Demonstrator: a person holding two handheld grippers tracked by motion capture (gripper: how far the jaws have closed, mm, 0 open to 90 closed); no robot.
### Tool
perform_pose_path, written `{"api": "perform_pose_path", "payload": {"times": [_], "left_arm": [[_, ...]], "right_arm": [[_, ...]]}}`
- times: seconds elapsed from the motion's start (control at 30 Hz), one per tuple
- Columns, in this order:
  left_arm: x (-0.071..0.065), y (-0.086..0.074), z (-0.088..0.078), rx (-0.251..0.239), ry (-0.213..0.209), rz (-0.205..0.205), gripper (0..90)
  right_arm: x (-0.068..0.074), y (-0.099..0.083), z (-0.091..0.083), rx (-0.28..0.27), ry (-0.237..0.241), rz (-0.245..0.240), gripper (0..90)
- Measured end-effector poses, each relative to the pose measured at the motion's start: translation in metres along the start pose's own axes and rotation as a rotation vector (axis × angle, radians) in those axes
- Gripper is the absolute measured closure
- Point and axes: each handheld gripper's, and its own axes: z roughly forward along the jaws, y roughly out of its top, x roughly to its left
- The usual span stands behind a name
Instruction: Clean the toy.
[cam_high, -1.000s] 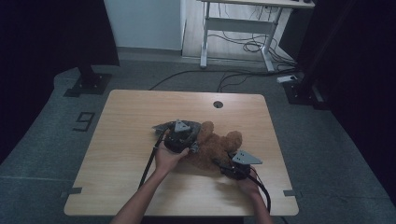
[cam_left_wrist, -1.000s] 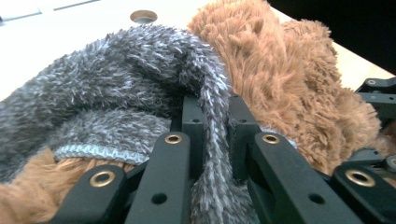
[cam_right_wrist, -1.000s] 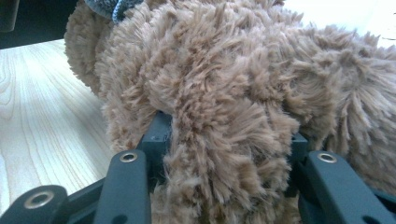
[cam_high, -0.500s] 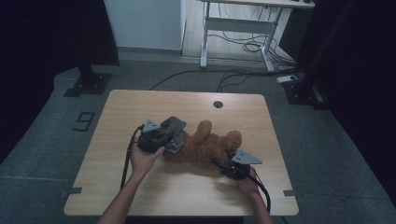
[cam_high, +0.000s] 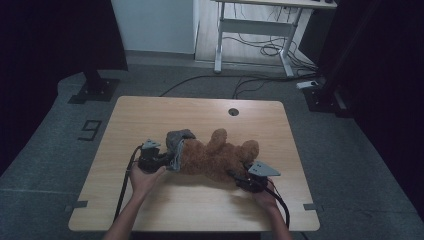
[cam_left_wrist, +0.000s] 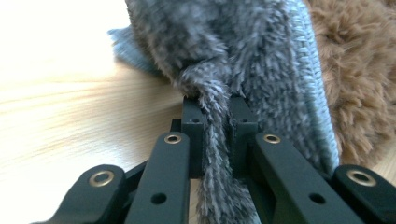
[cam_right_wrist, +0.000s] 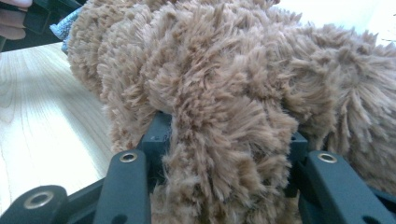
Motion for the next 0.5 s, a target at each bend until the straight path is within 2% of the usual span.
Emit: {"api": "perform_pose_path", "payload": {"times": [0.1, 0.17, 0.27, 0.37, 0.5], "left_arm": [[-0.002, -0.003, 0.003, 0.005, -0.002, 0.002, 81.2], [-0.001, -0.008, 0.003, 0.0, -0.019, -0.012, 81.3], [0.004, -0.008, -0.004, -0.035, -0.026, -0.038, 81.1], [0.005, 0.003, -0.018, -0.095, -0.022, -0.036, 81.0], [-0.012, 0.03, -0.031, -0.161, -0.045, 0.011, 80.7]], "right_arm": [[0.001, 0.001, -0.001, 0.009, 0.0, -0.002, 51.8], [0.003, 0.003, -0.003, 0.018, -0.001, -0.011, 51.0], [0.006, 0.003, -0.004, 0.024, 0.001, -0.032, 51.5], [0.009, 0.003, -0.004, 0.028, -0.007, -0.07, 52.3], [0.01, 0.003, -0.004, 0.032, 0.001, -0.085, 52.8]]}}
